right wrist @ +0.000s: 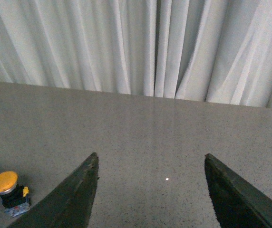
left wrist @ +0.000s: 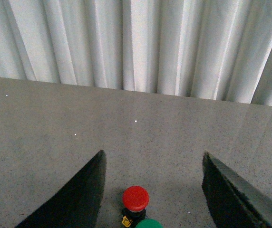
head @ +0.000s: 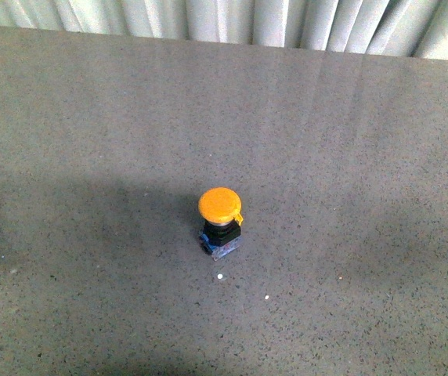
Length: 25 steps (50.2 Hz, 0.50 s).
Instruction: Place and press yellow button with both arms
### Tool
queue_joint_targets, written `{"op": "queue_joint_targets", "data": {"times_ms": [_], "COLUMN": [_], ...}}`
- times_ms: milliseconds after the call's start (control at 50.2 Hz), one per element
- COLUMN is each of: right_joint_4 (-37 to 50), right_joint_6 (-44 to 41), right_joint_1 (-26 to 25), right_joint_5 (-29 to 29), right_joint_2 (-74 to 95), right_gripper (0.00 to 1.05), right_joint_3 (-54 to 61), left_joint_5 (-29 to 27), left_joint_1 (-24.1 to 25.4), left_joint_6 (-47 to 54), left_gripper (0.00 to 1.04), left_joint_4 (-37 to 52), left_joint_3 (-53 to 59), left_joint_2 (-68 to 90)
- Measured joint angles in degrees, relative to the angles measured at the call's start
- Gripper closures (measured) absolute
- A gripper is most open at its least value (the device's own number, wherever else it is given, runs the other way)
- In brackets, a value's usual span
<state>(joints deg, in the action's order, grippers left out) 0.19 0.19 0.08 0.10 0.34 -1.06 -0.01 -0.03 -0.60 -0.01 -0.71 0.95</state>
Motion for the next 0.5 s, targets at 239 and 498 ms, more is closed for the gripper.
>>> {"op": "queue_joint_targets", "data": {"times_ms": [239,498], "right_joint_4": [0.0,0.0], "right_joint_6": [0.0,0.0], "right_joint_1": [0.0,0.0], "right_joint_5": [0.0,0.0], "right_joint_2": [0.0,0.0], "right_gripper": [0.09,0.09], "right_joint_3": [0.0,0.0], "left_joint_5": [0.0,0.0], "left_joint_1": [0.0,0.0], "left_joint_6": [0.2,0.2], "left_gripper": [0.09,0.09], "left_joint_4": [0.0,0.0], "left_joint_3": [0.0,0.0], "left_joint_2": [0.0,0.0]}}
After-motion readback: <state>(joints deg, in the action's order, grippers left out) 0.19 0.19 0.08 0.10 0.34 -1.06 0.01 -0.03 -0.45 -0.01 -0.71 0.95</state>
